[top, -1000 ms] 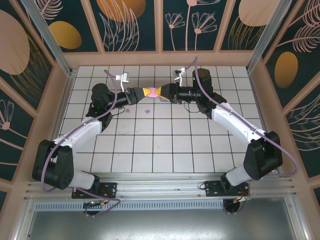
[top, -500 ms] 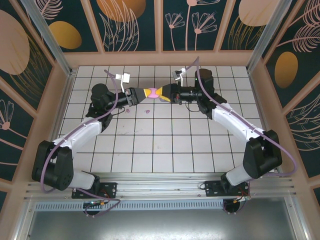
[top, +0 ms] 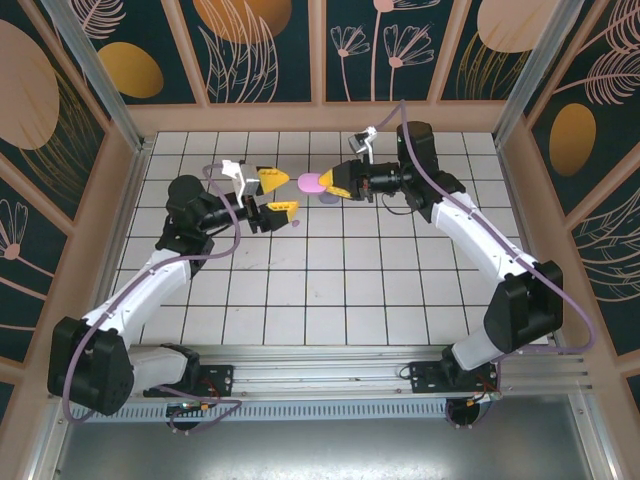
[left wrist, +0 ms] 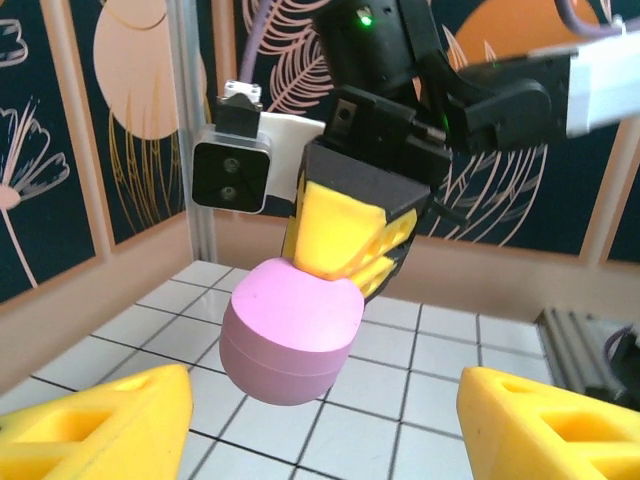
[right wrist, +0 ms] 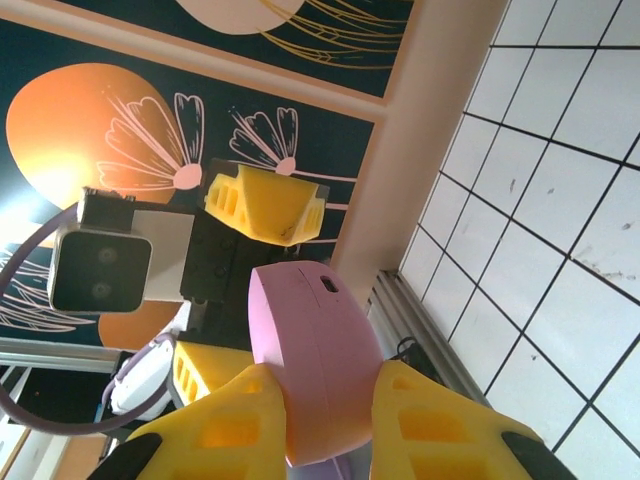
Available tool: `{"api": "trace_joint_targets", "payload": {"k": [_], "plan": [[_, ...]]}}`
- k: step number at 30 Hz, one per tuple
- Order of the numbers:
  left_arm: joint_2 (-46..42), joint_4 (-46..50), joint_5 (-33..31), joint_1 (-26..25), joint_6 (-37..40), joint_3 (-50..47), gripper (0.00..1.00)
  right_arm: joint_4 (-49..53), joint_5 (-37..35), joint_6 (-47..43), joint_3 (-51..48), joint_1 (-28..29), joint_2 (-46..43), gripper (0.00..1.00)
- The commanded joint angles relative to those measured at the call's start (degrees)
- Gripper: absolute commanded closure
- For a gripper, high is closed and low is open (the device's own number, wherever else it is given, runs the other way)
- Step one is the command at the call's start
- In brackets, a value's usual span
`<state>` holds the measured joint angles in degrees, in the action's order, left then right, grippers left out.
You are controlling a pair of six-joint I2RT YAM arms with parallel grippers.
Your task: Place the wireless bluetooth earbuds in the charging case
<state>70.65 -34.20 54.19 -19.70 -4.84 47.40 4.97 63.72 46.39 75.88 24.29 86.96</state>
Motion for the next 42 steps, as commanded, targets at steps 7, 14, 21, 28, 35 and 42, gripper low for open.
{"api": "trace_joint_targets", "payload": {"k": [7, 14, 21, 28, 35, 42], "plan": [[3.57, 1.03, 2.39, -0.69, 13.31, 1.55, 0.34, 3.45, 2.28, -2.70, 2.60, -0.26, 0.64, 0.93], [6.39, -2.90, 4.11, -0.70, 9.75, 2.44, 0.38, 3.76, 2.19, -2.80, 2.72, -0.18, 1.06, 0.93], [8.20, -7.36, 4.70, -0.93, 5.34, 3.06, 0.41, 3.79, 2.19, -2.88, 3.11, 0.11, 1.76, 0.93], [9.48, -7.65, 4.85, -1.47, 4.78, 4.35, 0.44, 4.01, 2.46, -3.08, 3.49, 0.40, 2.25, 0.93], [10.08, -7.25, 5.22, -1.70, 4.84, 4.20, 0.47, 4.06, 2.72, -3.02, 4.02, 0.55, 2.55, 0.93], [10.36, -6.31, 5.20, -1.76, 5.39, 4.53, 0.48, 4.13, 2.89, -2.98, 4.10, 0.76, 2.69, 0.93]]}}
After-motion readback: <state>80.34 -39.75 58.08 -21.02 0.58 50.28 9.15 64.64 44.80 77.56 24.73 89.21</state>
